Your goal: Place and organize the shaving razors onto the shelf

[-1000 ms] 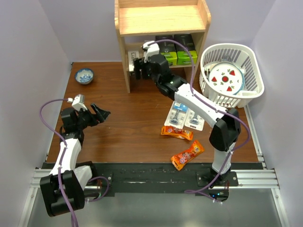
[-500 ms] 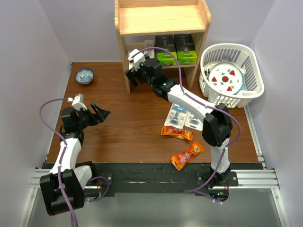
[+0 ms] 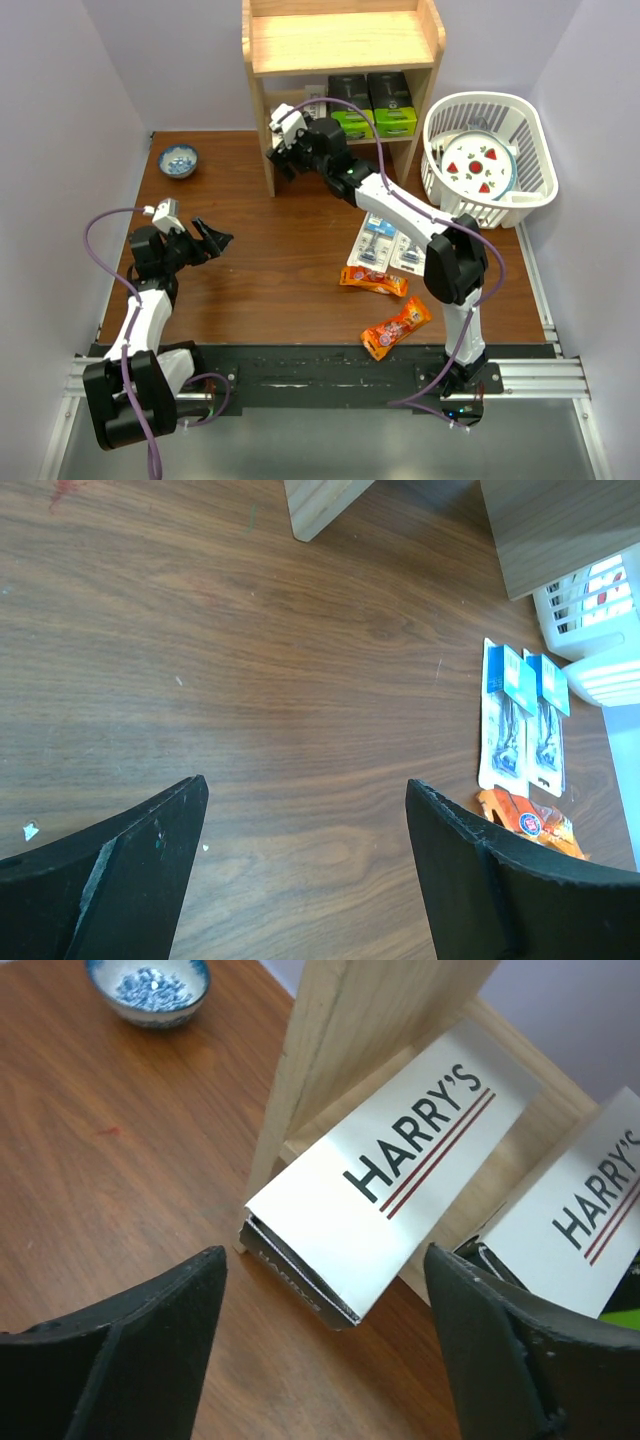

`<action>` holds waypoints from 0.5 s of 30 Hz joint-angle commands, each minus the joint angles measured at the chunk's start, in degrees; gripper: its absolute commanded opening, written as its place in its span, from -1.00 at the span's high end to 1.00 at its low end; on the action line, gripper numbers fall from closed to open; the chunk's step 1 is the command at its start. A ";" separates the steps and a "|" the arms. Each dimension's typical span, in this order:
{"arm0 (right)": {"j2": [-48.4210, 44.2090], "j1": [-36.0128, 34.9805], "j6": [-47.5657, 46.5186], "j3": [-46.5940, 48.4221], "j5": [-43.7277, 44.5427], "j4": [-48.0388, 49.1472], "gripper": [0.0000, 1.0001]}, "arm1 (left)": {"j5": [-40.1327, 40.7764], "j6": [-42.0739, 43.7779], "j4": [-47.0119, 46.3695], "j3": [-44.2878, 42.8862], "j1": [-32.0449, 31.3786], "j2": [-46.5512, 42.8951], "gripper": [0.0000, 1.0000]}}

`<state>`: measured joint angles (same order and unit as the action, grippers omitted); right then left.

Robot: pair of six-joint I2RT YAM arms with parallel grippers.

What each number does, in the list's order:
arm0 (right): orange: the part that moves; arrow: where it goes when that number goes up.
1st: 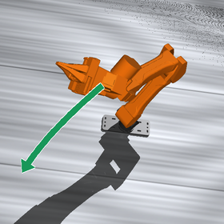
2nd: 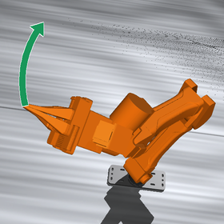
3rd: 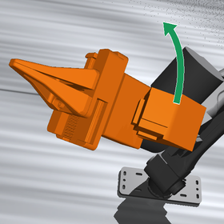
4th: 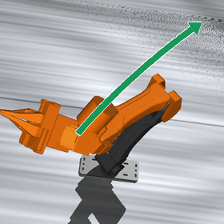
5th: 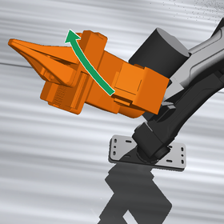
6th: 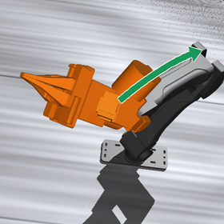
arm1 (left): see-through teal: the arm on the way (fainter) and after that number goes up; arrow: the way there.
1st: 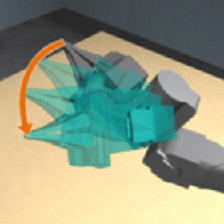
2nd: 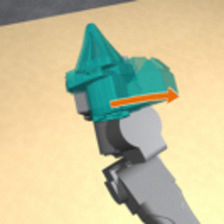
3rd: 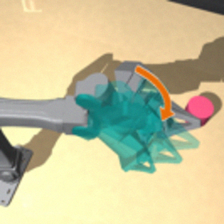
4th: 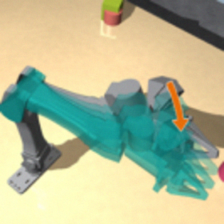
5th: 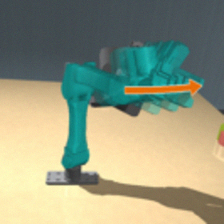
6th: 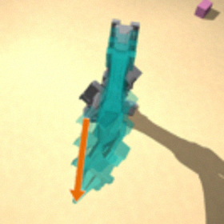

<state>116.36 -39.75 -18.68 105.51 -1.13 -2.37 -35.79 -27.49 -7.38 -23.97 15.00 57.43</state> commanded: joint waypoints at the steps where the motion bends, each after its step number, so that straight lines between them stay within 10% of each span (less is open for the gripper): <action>1: -0.26 1.69 -4.87 5.05 -5.81 -2.89 -0.43 | -0.60 -0.64 -4.05 0.50 0.55 0.31 -0.70; 15: 5.63 2.39 -8.13 11.64 -8.19 -5.89 -0.15 | -0.33 -0.29 -4.58 0.67 0.55 1.28 -0.70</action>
<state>120.66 -37.50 -25.17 113.80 -8.12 -7.29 -35.77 -27.53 -9.02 -23.66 15.00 58.39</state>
